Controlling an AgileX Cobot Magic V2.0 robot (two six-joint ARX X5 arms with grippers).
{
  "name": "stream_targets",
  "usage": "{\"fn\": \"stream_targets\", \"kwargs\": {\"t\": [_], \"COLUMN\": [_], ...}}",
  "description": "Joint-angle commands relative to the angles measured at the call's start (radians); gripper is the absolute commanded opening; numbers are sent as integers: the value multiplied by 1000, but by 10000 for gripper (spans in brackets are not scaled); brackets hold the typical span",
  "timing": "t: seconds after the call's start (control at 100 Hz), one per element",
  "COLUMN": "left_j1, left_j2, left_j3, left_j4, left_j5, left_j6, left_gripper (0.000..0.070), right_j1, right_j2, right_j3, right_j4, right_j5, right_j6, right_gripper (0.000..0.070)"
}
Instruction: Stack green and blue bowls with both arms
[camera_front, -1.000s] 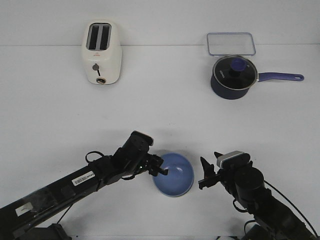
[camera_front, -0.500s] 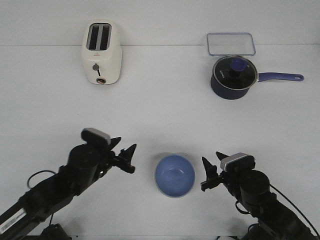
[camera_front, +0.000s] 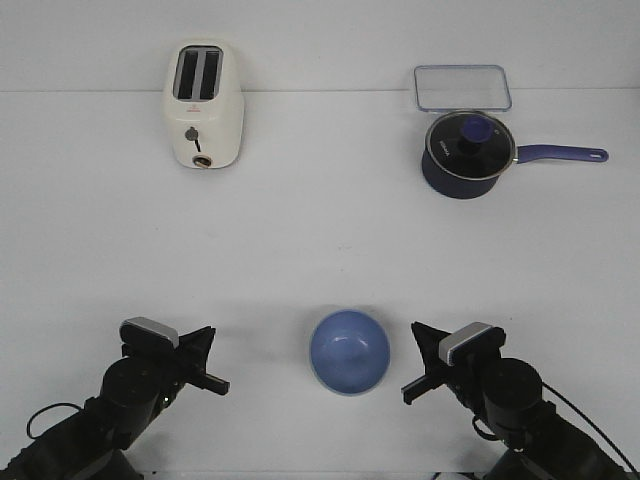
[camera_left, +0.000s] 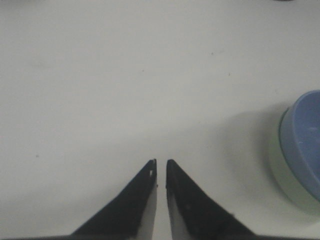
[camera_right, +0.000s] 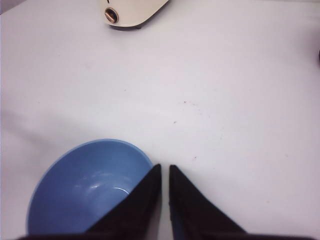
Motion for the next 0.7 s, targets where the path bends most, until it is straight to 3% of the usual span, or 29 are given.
{"fn": "stream_targets", "kwargs": {"t": [0.0, 0.55, 0.69], "left_j1": [-7, -6, 91], "left_j2": [-13, -117, -158], "left_j3": [16, 16, -11], "left_j4": [13, 101, 122], "left_j5": [-5, -5, 8], "left_j6": [6, 8, 227], "left_gripper": [13, 12, 12], "right_j1": [9, 9, 9], "right_j2": [1, -14, -14], "right_j3": [5, 5, 5], "right_j4": [13, 16, 16], "right_j5": [-3, 0, 0], "right_j6": [-6, -6, -6], "right_gripper": [10, 10, 10]}}
